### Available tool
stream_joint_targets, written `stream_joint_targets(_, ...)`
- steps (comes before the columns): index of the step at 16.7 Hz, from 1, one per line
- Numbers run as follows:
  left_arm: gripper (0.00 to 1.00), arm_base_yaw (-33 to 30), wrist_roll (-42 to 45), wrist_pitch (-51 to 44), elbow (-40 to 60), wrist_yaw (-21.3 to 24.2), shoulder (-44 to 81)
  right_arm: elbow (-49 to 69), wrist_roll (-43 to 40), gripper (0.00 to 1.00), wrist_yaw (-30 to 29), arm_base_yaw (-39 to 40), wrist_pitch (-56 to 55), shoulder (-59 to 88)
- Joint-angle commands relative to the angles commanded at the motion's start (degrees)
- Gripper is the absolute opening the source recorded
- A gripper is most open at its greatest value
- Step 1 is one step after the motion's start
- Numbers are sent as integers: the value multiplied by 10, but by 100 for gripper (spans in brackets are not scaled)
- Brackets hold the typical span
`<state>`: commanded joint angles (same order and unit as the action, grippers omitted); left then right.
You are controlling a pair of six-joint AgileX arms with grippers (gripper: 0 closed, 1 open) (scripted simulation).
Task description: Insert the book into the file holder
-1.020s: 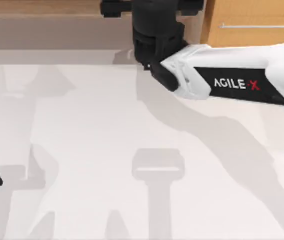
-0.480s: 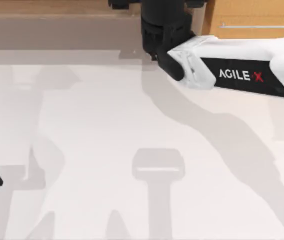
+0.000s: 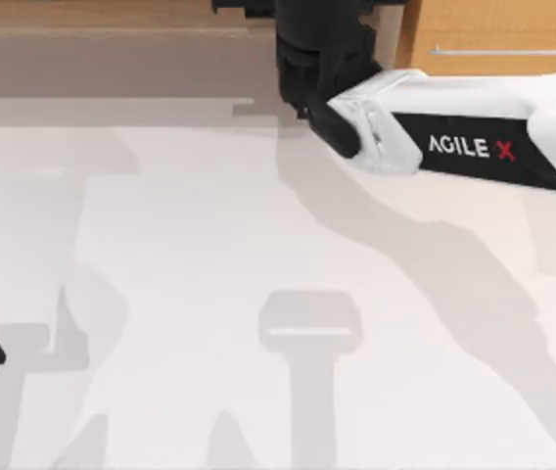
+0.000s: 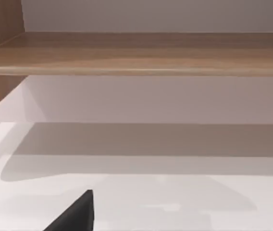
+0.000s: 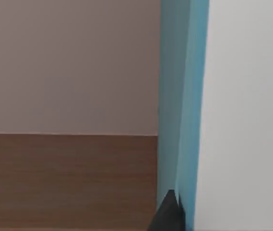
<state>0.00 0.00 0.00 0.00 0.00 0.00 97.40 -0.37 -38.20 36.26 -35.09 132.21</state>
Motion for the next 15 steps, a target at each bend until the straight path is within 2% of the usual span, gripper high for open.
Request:
stream_joint_targets(3,100,0,0,0,0,0,0,0,0,2,0,0,0,0)
stream_joint_targets(4,100,0,0,0,0,0,0,0,0,0,0,0,0,0)
stream_joint_targets(15,100,0,0,0,0,0,0,3,15,0,-1,21,-2,-3)
